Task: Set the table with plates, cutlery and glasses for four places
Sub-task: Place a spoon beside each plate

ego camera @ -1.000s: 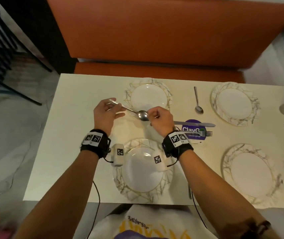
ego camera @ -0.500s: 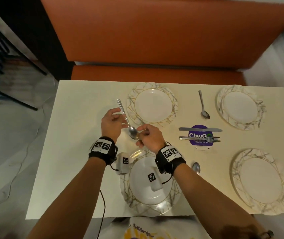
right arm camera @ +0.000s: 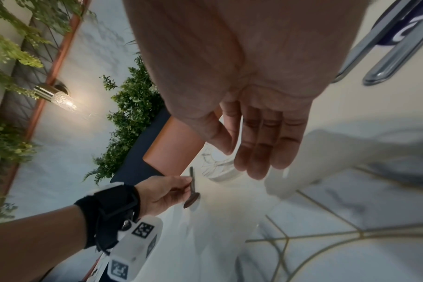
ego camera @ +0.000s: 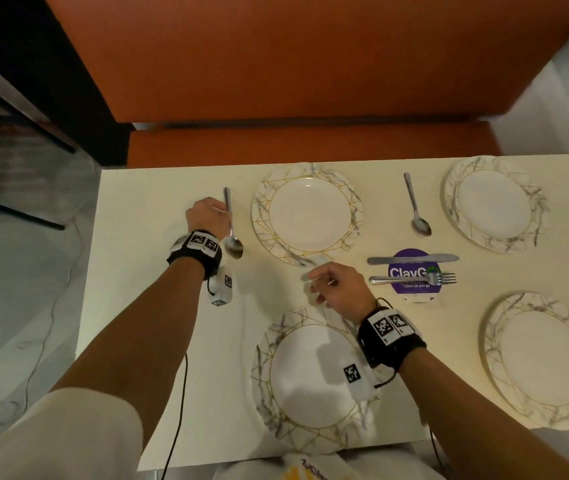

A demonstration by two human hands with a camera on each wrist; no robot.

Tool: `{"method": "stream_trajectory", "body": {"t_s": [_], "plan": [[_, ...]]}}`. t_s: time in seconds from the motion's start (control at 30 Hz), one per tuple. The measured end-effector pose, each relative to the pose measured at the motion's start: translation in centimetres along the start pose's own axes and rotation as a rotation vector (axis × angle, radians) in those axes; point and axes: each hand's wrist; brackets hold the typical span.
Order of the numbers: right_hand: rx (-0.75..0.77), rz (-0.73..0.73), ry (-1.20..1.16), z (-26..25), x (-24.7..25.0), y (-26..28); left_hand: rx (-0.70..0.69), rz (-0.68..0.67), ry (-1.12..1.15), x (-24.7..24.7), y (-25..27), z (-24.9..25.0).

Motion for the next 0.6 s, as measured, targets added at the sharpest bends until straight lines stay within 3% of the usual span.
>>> {"method": "stream_trajectory", "body": {"t_s": [0.6], "plan": [[0.026, 0.023, 0.000, 0.1, 1.1, -0.7, -0.083, 0.075, -0.107, 0.8, -0.2, 0.9]]}}
Point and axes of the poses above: each hand's wrist, its own y-axis away from the middle knuckle, its own x-axis out of the back of the hand, z = x × y, and after that the axes turned 6 degrees about -x, right-handed
